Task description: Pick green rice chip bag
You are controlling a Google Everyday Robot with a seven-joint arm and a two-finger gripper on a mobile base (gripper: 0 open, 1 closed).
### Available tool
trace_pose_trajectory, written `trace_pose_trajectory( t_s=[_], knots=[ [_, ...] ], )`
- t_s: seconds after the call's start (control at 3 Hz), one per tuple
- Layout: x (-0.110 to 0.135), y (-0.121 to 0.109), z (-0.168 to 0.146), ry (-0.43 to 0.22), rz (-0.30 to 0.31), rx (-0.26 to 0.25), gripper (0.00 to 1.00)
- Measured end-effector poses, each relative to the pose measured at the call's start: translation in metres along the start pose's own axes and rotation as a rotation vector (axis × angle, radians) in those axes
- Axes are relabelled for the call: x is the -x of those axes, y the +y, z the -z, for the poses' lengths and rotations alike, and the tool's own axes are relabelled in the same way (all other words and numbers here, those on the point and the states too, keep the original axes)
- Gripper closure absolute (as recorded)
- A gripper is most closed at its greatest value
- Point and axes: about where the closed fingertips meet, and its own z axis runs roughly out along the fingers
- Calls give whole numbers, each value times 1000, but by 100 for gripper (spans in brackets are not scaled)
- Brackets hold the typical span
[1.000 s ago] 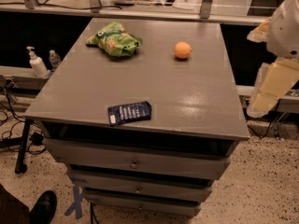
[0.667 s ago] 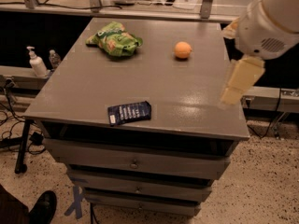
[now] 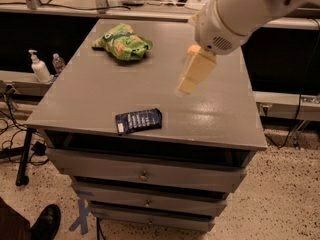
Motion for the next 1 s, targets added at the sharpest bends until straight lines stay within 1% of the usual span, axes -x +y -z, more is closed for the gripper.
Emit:
trace_pose_trajectory(
  t_s=[0.33, 0.67, 1.0],
  knots=[
    [9, -10, 0, -27, 3, -41, 0],
    [9, -10, 0, -27, 3, -41, 0],
    [12, -12, -2, -52, 7, -38, 0]
  ],
)
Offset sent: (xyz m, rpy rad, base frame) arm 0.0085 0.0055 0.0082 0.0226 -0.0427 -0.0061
